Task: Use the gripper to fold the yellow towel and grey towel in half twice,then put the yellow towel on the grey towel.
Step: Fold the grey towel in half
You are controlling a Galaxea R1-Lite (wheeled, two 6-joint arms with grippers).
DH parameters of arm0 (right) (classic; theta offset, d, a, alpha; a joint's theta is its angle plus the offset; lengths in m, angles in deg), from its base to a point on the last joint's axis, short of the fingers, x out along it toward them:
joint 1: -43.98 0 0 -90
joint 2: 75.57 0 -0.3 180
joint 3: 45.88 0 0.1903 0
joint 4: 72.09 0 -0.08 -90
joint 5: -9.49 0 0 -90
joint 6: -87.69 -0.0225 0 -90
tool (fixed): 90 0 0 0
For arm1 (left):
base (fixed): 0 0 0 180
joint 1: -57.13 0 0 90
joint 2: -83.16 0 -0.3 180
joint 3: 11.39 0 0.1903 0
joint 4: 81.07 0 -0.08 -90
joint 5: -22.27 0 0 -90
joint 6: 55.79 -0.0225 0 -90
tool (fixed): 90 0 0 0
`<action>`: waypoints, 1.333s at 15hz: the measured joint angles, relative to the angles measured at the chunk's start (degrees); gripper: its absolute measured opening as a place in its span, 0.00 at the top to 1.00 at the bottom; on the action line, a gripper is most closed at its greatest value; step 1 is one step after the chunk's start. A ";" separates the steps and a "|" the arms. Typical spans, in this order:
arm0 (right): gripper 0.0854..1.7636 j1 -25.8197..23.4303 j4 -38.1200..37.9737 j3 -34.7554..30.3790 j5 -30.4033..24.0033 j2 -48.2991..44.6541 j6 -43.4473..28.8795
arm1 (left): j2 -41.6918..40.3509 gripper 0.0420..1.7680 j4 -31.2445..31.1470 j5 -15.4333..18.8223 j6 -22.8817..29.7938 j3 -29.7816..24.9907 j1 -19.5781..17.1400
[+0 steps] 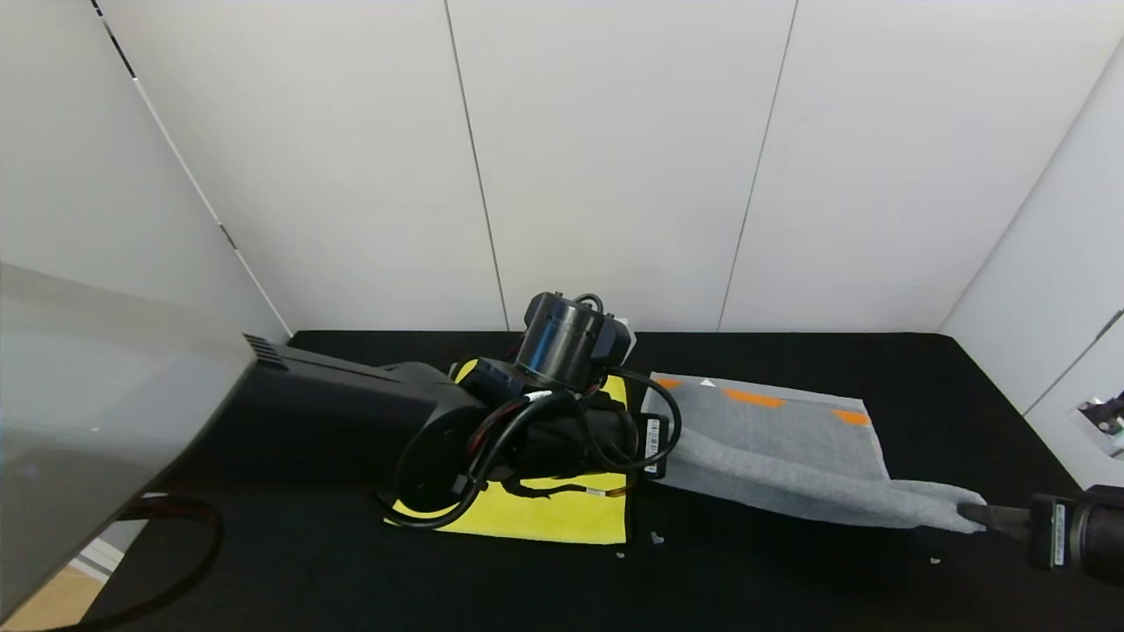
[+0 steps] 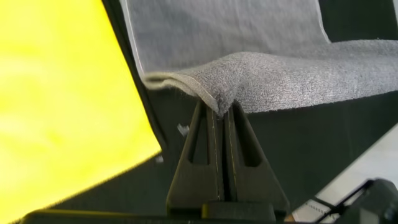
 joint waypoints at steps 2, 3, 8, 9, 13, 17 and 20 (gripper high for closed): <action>0.97 -0.28 0.09 2.95 -0.02 3.89 0.06 | 2.86 0.95 -0.16 0.12 -1.10 3.28 -1.05; 0.97 -0.35 0.17 4.32 0.00 5.84 0.13 | 4.50 0.95 -0.20 0.34 -1.84 5.03 -1.60; 0.97 -0.52 0.52 11.79 0.11 15.26 0.35 | 11.82 0.95 -1.32 1.39 -4.32 13.09 -3.80; 0.97 -0.52 0.59 13.30 0.13 16.73 0.38 | 13.21 0.95 -1.71 1.39 -4.82 14.69 -4.30; 0.97 -0.52 1.13 17.14 0.30 21.99 0.55 | 17.18 0.95 -2.00 1.30 -8.12 17.71 -5.12; 0.97 -0.50 4.85 17.80 0.44 25.25 0.41 | 19.21 0.95 -2.52 1.39 -11.00 18.63 -5.46; 0.97 -0.52 5.60 17.64 0.33 26.15 0.48 | 19.60 0.95 -2.43 1.30 -11.04 18.93 -5.64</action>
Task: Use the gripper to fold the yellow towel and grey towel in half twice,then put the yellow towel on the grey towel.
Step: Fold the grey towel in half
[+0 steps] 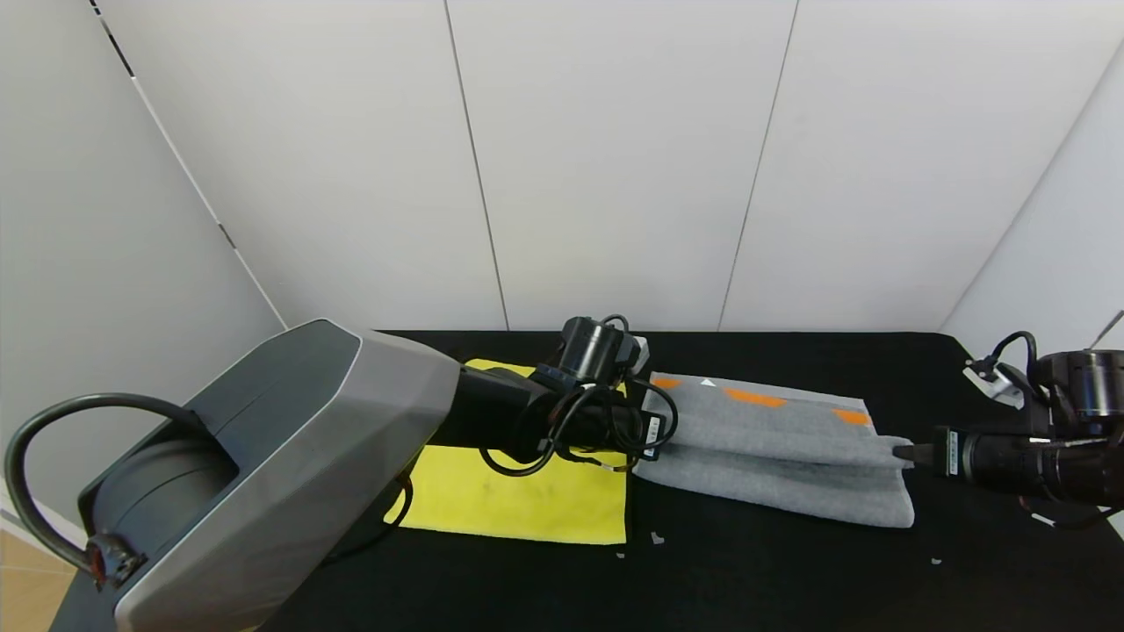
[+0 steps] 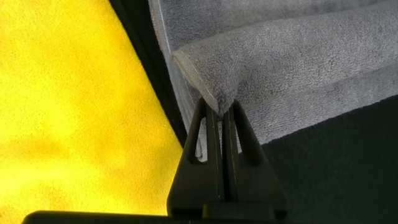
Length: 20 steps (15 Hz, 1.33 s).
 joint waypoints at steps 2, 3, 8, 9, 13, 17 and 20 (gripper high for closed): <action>0.82 -0.17 0.89 -0.26 0.22 0.26 0.00 | -0.11 0.90 0.00 -0.26 -0.26 0.02 -0.15; 0.73 -0.28 1.79 -0.30 0.20 0.32 -0.10 | -0.22 0.79 0.00 -0.33 -0.30 0.11 -0.30; 0.40 -0.52 2.76 -0.11 0.13 0.67 -0.37 | -0.49 0.43 -0.02 -0.76 -0.13 2.45 -1.07; 0.36 -0.55 3.23 -0.23 0.11 0.56 -0.37 | -0.63 0.38 0.01 -0.87 -0.09 2.56 -1.07; 0.23 -0.41 4.39 -2.12 0.05 -2.56 -1.05 | -2.56 0.24 -0.07 -1.08 0.46 1.82 -1.00; 0.15 1.85 3.86 -6.01 -0.22 -8.48 -1.24 | -7.02 0.16 0.01 -0.56 1.76 -3.73 -0.80; 0.11 5.40 3.61 -9.16 -0.26 -12.03 -1.72 | -10.45 0.12 0.20 0.00 3.75 -7.80 -0.91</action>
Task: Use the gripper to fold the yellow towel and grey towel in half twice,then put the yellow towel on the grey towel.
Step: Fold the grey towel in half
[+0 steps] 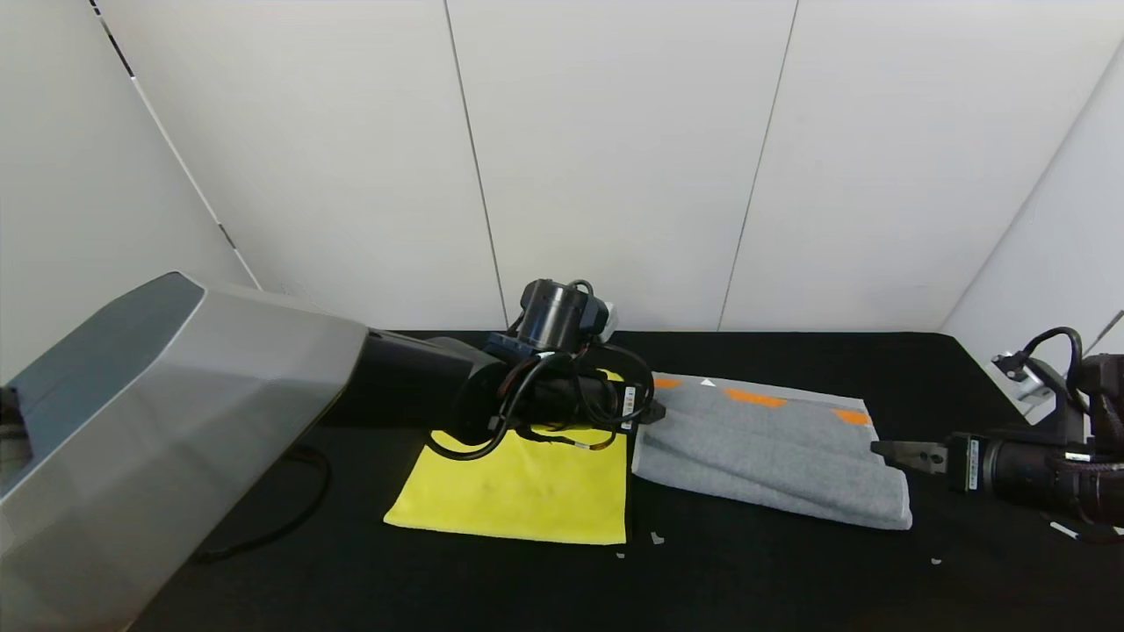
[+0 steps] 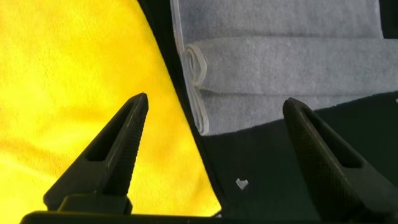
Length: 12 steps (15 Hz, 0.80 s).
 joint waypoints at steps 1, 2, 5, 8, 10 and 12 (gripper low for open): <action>0.10 1.71 -0.16 -0.83 -0.02 -0.94 -0.68 | -0.90 0.11 0.33 0.05 0.10 -0.88 -0.06; 0.09 3.75 -0.22 -1.66 -0.10 -1.69 -1.43 | -1.73 0.10 0.45 0.07 0.13 -1.46 -0.17; 0.07 8.75 -0.22 -2.90 -0.02 -1.17 -2.15 | -3.34 0.08 0.56 0.13 0.11 -1.88 -0.17; 0.06 11.11 0.01 -2.54 0.04 2.19 -2.47 | -4.11 0.06 0.56 0.16 -0.04 -1.90 -0.27; 0.06 12.23 0.01 -1.71 0.09 4.60 -3.13 | -4.30 0.05 0.59 0.16 -0.09 -1.88 -0.24; 0.05 13.00 0.01 -0.85 0.11 6.63 -3.36 | -4.44 0.05 0.63 0.13 -0.09 -1.85 -0.27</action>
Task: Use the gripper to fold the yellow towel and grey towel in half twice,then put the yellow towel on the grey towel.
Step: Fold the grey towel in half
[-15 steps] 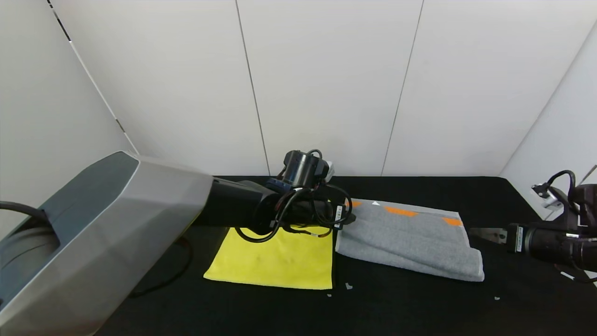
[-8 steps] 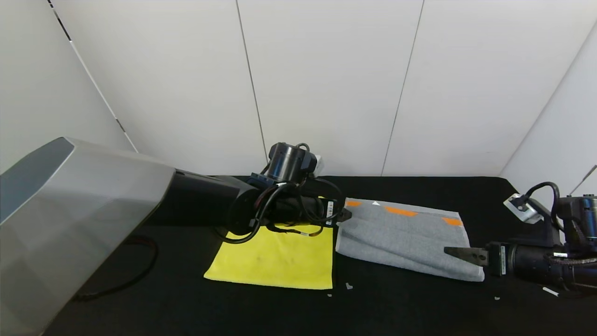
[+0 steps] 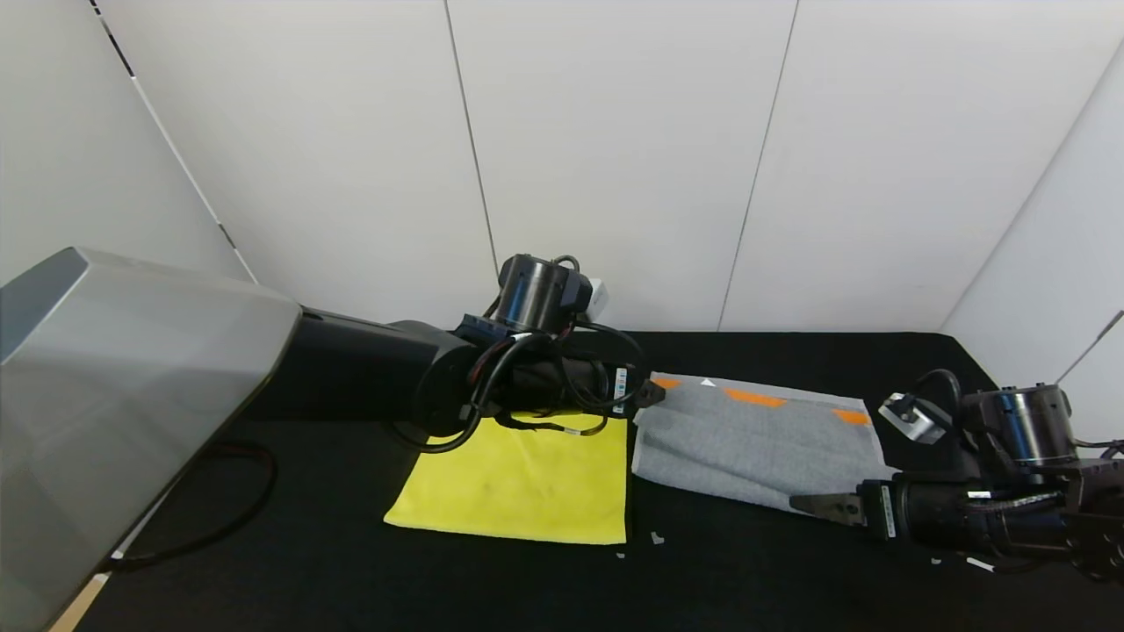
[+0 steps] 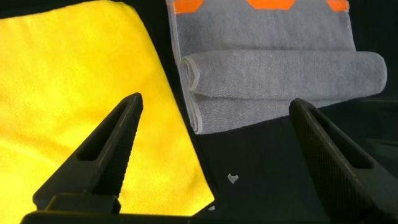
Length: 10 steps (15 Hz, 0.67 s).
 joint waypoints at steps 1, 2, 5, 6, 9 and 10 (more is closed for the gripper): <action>0.05 0.23 -0.01 0.35 0.04 0.85 0.00 | -0.05 0.05 0.02 0.02 -0.02 0.00 0.02; 0.05 0.50 -0.06 0.68 0.01 1.60 -0.02 | -0.09 0.05 0.02 0.02 0.00 0.00 0.02; 0.04 1.08 -0.09 1.18 0.00 3.21 -0.07 | -0.24 0.04 0.02 0.02 0.00 0.00 -0.06; 0.04 1.24 -0.09 1.34 0.01 3.62 -0.09 | -0.24 0.04 0.02 0.05 0.00 0.00 -0.06; 0.04 1.90 -0.09 1.90 0.12 4.67 -0.83 | -0.20 0.04 0.02 0.06 0.00 0.00 -0.04; 0.04 2.10 -0.09 2.01 0.12 5.02 -0.90 | -0.16 0.04 0.04 0.11 0.00 -0.05 -0.04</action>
